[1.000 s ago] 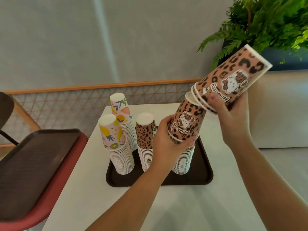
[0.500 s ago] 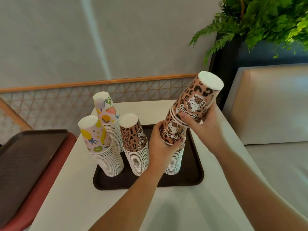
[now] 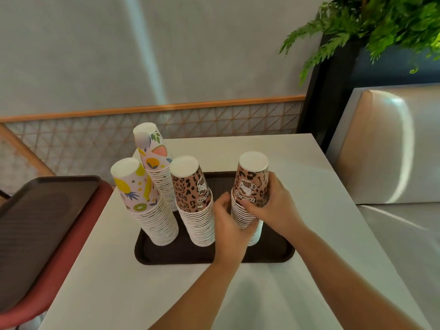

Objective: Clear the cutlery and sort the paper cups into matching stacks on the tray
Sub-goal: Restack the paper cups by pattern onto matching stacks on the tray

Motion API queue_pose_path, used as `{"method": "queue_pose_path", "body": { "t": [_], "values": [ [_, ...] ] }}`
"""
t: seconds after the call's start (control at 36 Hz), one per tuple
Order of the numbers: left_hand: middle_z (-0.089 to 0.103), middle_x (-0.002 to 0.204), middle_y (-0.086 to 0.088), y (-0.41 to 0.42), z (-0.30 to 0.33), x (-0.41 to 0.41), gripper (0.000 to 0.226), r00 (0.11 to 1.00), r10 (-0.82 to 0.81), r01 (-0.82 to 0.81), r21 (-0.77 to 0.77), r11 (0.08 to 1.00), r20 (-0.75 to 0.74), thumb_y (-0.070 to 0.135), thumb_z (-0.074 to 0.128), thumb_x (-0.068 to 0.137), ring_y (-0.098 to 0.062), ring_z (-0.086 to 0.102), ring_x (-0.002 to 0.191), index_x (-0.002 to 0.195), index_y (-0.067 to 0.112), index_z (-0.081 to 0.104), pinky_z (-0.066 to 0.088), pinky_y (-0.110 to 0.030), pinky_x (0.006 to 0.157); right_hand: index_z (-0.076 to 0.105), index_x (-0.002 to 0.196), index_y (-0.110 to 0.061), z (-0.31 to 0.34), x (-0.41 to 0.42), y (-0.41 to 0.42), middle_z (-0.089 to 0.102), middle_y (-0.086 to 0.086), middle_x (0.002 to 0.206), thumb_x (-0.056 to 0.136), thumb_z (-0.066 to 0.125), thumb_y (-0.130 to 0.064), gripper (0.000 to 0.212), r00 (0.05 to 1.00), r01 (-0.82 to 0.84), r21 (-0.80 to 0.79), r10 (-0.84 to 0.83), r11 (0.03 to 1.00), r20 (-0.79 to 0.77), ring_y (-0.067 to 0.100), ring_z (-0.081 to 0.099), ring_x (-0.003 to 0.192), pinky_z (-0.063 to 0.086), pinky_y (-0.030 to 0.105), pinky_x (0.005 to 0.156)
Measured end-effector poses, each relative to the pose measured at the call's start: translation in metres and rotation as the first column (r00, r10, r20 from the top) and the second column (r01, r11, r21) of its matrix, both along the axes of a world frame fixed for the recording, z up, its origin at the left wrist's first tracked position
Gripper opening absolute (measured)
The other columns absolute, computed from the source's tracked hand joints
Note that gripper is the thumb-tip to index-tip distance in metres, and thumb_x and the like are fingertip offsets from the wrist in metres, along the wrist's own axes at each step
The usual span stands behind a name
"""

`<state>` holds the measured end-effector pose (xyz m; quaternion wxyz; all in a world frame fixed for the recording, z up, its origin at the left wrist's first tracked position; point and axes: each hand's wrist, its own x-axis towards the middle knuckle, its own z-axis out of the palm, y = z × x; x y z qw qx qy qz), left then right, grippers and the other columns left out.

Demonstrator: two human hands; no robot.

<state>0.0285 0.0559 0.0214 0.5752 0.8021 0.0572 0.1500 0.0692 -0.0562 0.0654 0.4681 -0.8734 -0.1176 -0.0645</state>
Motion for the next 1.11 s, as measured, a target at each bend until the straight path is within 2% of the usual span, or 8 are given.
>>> {"method": "queue_pose_path", "body": {
  "t": [0.08, 0.17, 0.22, 0.33, 0.42, 0.53, 0.75, 1.11],
  "values": [
    [0.047, 0.122, 0.000, 0.001, -0.019, -0.023, 0.074, 0.996, 0.085, -0.085, 0.009, 0.996, -0.037, 0.012, 0.084, 0.065, -0.009, 0.048, 0.116, 0.124, 0.008, 0.039, 0.037, -0.006, 0.098, 0.036, 0.133, -0.016, -0.007, 0.000, 0.001, 0.052, -0.001, 0.128, 0.068, 0.079, -0.031, 0.080, 1.000, 0.017, -0.003, -0.017, 1.000, 0.006, 0.013, 0.050, 0.117, 0.040, 0.020, 0.091],
    [0.038, 0.111, -0.002, 0.007, -0.028, -0.043, 0.069, 0.968, 0.245, -0.243, 0.047, 0.969, -0.047, 0.008, 0.085, 0.062, -0.015, 0.041, 0.103, 0.113, 0.006, 0.038, 0.037, -0.001, 0.082, 0.034, 0.134, -0.017, -0.008, -0.001, 0.002, 0.050, -0.001, 0.130, 0.069, 0.079, -0.033, 0.081, 1.000, 0.023, -0.002, -0.023, 1.000, 0.001, 0.013, 0.049, 0.119, 0.038, 0.019, 0.090],
    [0.037, 0.114, -0.009, 0.015, -0.031, -0.049, 0.073, 0.937, 0.342, -0.337, 0.077, 0.938, -0.071, 0.007, 0.087, 0.059, -0.017, 0.037, 0.101, 0.114, 0.001, 0.038, 0.036, -0.009, 0.077, 0.032, 0.136, -0.018, -0.010, -0.002, 0.002, 0.047, -0.001, 0.133, 0.068, 0.079, -0.034, 0.084, 0.999, 0.039, -0.003, -0.039, 0.999, 0.013, 0.012, 0.047, 0.120, 0.037, 0.018, 0.090],
    [0.031, 0.131, -0.016, 0.036, -0.033, -0.044, 0.093, 0.883, 0.460, -0.453, 0.087, 0.887, -0.098, 0.008, 0.089, 0.054, -0.026, 0.033, 0.114, 0.126, -0.001, 0.031, 0.040, -0.039, 0.092, 0.025, 0.140, -0.020, -0.017, -0.007, 0.007, 0.040, -0.001, 0.139, 0.063, 0.083, -0.033, 0.097, 0.998, 0.070, 0.019, -0.070, 0.997, -0.003, 0.013, 0.043, 0.125, 0.036, 0.021, 0.094],
    [0.023, 0.145, -0.010, 0.048, -0.027, -0.029, 0.111, 0.901, 0.413, -0.413, 0.032, 0.910, -0.135, 0.014, 0.090, 0.054, -0.029, 0.022, 0.134, 0.140, 0.008, 0.019, 0.032, -0.044, 0.107, 0.022, 0.142, -0.020, -0.024, -0.009, 0.012, 0.041, -0.001, 0.141, 0.063, 0.083, -0.033, 0.100, 0.996, 0.091, 0.037, -0.090, 0.995, -0.021, 0.016, 0.044, 0.127, 0.038, 0.023, 0.095],
    [0.027, 0.148, -0.007, 0.059, -0.020, -0.007, 0.123, 0.951, 0.293, -0.289, 0.050, 0.956, -0.095, 0.019, 0.092, 0.050, -0.026, 0.025, 0.139, 0.144, 0.015, 0.014, 0.028, -0.052, 0.113, 0.025, 0.141, -0.018, -0.027, -0.009, 0.013, 0.045, 0.001, 0.138, 0.064, 0.082, -0.032, 0.098, 0.994, 0.111, 0.035, -0.111, 0.993, 0.001, 0.018, 0.047, 0.124, 0.039, 0.022, 0.092],
    [0.043, 0.131, 0.009, 0.063, -0.014, 0.008, 0.097, 0.976, 0.192, -0.206, -0.141, 0.968, -0.103, 0.005, 0.084, 0.062, -0.017, 0.040, 0.129, 0.138, 0.023, 0.027, 0.034, -0.034, 0.108, 0.027, 0.139, -0.016, -0.027, -0.007, 0.001, 0.047, 0.002, 0.136, 0.062, 0.084, -0.025, 0.096, 0.990, 0.143, 0.014, -0.143, 0.990, -0.018, 0.019, 0.048, 0.123, 0.039, 0.023, 0.092],
    [0.050, 0.131, 0.004, 0.041, -0.023, 0.014, 0.097, 0.989, 0.062, -0.080, -0.134, 0.988, -0.132, 0.010, 0.087, 0.054, -0.016, 0.046, 0.125, 0.131, 0.032, 0.033, 0.040, -0.046, 0.107, 0.029, 0.137, -0.015, -0.028, -0.002, -0.018, 0.048, 0.004, 0.134, 0.063, 0.083, -0.023, 0.092, 0.975, 0.220, 0.047, -0.218, 0.974, -0.036, 0.021, 0.050, 0.121, 0.039, 0.026, 0.091]
  ]
}}
